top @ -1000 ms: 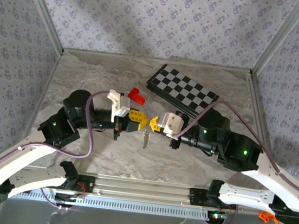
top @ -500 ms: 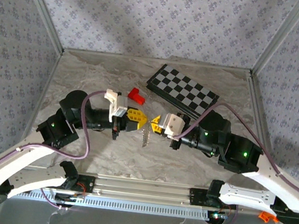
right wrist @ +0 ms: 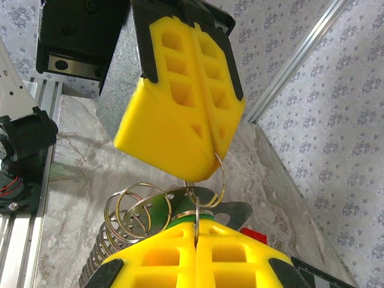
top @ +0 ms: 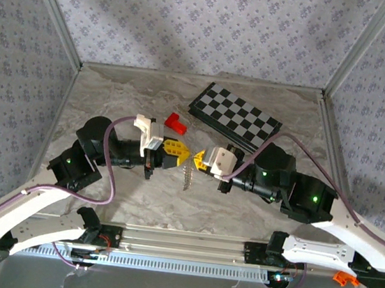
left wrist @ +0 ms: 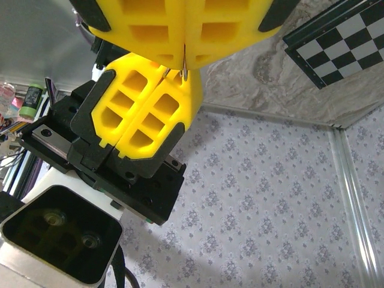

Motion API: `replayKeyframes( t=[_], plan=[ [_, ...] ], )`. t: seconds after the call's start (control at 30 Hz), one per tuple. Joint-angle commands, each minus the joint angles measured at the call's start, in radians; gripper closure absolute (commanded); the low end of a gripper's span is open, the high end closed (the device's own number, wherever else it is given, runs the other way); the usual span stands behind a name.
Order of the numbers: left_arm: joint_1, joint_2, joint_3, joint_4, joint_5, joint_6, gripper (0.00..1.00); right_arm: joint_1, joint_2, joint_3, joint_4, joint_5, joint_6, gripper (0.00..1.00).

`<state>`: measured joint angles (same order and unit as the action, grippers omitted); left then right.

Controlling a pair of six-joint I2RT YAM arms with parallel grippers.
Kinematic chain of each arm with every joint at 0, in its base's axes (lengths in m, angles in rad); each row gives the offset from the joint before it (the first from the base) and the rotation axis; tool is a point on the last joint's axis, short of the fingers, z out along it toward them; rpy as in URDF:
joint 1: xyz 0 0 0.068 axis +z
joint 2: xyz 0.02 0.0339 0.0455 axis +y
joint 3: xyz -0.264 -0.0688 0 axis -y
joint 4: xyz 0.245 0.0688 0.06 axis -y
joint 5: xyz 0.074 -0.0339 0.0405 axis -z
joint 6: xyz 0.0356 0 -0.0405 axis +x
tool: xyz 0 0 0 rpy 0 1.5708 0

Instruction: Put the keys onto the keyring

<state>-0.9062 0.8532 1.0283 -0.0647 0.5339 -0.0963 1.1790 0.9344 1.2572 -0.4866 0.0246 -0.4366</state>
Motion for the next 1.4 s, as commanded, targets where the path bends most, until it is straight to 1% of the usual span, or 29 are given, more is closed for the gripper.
replayKeyframes(
  t=[0.0, 0.13, 0.27, 0.37, 0.67, 0.83, 0.9, 0.97, 1.1, 1.37],
  plan=[
    [-0.008, -0.023, 0.001, 0.075, 0.004, -0.012, 1.00, 0.015, 0.009, 0.004, -0.010, 0.028, -0.017, 1.00],
    [-0.009, -0.031, -0.010, 0.084, -0.005, -0.015, 1.00, 0.022, 0.010, 0.008, -0.012, 0.040, -0.021, 1.00],
    [-0.010, -0.036, -0.021, 0.101, -0.014, -0.014, 1.00, 0.036, 0.005, 0.007, -0.006, 0.059, -0.022, 0.91],
    [-0.009, -0.039, -0.030, 0.116, -0.017, -0.016, 1.00, 0.049, 0.000, 0.009, -0.003, 0.067, -0.014, 0.88],
    [-0.010, -0.047, -0.039, 0.149, 0.006, -0.020, 1.00, 0.056, -0.058, 0.002, 0.013, 0.042, 0.067, 0.86],
    [-0.011, -0.055, -0.037, 0.145, 0.033, -0.011, 1.00, 0.056, -0.123, -0.021, 0.041, 0.037, 0.134, 0.75],
    [-0.010, -0.059, -0.034, 0.140, 0.046, -0.007, 1.00, 0.053, -0.142, -0.023, 0.034, 0.001, 0.145, 0.74],
    [-0.010, -0.064, -0.030, 0.134, 0.057, -0.003, 1.00, 0.043, -0.149, -0.021, 0.047, -0.003, 0.148, 0.72],
    [-0.010, -0.065, -0.018, 0.122, 0.084, -0.003, 1.00, 0.014, -0.114, 0.009, 0.041, -0.040, 0.147, 0.72],
    [-0.011, -0.058, -0.003, 0.106, 0.126, -0.006, 1.00, -0.048, -0.046, 0.049, 0.040, -0.194, 0.174, 0.72]
  ],
)
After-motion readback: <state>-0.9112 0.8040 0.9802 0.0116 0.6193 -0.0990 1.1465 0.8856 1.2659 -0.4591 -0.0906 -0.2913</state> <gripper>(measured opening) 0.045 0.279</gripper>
